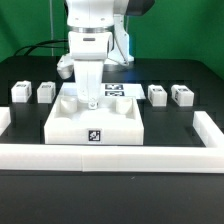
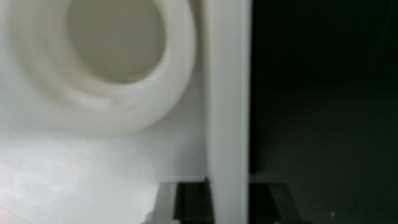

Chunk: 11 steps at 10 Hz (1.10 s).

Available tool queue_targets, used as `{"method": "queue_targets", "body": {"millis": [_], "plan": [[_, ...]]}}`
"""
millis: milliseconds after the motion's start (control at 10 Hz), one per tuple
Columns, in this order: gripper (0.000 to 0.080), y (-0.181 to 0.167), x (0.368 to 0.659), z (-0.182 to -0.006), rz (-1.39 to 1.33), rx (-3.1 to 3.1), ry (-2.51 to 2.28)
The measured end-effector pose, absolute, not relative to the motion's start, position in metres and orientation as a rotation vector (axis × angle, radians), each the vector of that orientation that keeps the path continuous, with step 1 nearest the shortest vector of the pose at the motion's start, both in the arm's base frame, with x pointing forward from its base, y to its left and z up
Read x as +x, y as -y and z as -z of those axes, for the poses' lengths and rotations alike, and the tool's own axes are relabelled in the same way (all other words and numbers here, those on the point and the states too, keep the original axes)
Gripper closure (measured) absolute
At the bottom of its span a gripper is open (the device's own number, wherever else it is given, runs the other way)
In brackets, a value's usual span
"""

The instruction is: Assemble square table

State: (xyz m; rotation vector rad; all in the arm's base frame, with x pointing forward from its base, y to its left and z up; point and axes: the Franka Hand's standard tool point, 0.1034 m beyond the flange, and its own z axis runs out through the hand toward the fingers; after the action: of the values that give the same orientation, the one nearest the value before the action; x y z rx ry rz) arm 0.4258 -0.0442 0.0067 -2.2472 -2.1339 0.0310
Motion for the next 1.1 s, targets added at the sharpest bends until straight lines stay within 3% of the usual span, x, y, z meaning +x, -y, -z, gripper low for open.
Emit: {"method": "queue_targets", "body": {"millis": [700, 1100], "plan": [[0.0741, -0.053, 0.476, -0.007, 0.099, -2.274, 2.073], [0.0741, -0.061, 0.486, -0.006, 0.128, -2.262, 2.088]]}}
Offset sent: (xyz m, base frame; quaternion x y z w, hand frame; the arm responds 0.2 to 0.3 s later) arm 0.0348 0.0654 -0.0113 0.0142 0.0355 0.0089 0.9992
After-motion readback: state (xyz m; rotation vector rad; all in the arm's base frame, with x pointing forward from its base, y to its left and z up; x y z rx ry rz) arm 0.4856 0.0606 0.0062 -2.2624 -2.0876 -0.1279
